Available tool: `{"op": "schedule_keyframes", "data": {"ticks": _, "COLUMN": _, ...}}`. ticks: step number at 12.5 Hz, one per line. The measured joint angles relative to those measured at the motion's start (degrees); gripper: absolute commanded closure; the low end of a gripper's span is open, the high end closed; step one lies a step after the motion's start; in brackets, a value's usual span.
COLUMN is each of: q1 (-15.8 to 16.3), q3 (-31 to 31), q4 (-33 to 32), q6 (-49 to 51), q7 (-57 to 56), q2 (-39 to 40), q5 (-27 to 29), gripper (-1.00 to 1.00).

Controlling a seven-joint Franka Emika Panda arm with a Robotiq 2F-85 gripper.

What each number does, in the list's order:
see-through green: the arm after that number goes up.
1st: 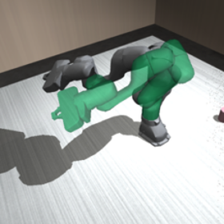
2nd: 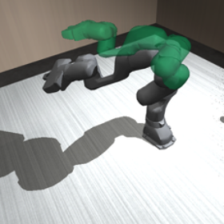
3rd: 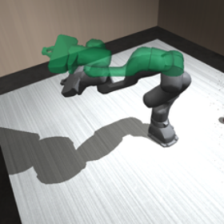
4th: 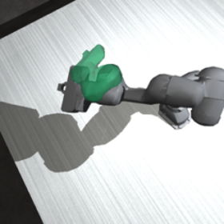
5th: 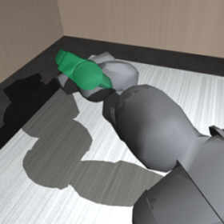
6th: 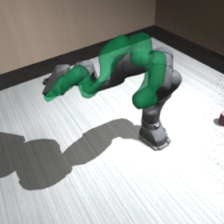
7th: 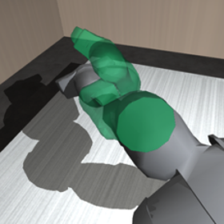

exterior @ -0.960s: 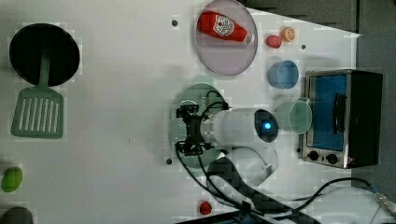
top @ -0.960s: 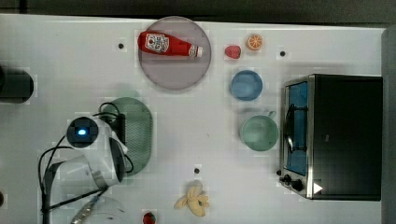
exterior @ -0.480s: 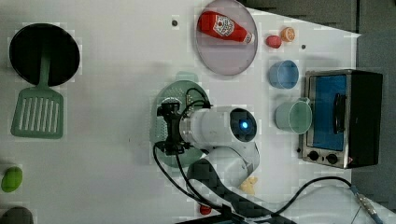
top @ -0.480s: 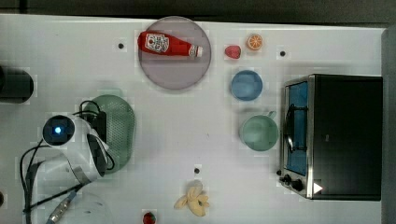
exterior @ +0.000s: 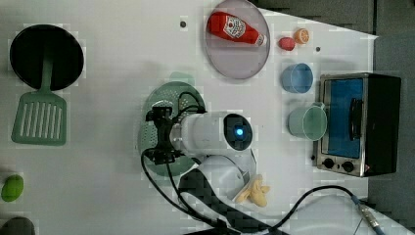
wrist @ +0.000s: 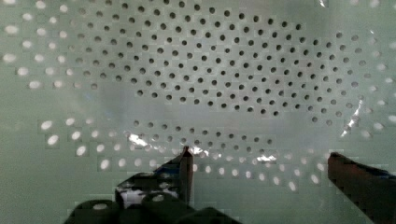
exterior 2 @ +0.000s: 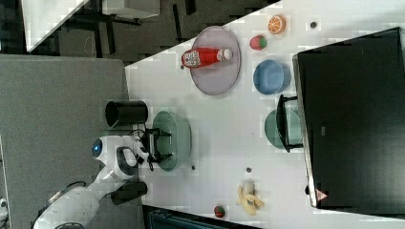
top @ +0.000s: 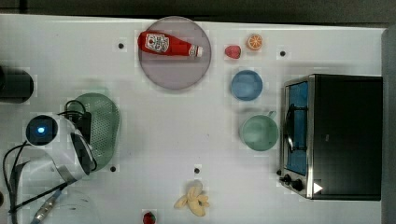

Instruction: Drag strainer right to left.

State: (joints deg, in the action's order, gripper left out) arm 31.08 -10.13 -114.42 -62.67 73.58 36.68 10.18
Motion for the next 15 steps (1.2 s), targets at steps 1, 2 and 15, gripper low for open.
{"op": "schedule_keyframes", "data": {"ticks": 1, "q1": 1.04, "q3": 0.48, "q4": 1.73, "q6": 0.17, "q7": 0.22, "q2": 1.01, "q5": -0.04, "gripper": -1.00}}
{"op": "schedule_keyframes", "data": {"ticks": 2, "q1": 2.04, "q3": 1.02, "q4": 3.58, "q6": -0.45, "q7": 0.22, "q2": 2.13, "q5": -0.08, "gripper": -1.00}}
{"op": "schedule_keyframes", "data": {"ticks": 15, "q1": 6.41, "q3": 10.65, "q4": 1.85, "q6": 26.94, "q7": -13.37, "q2": -16.62, "q5": -3.95, "gripper": -1.00}}
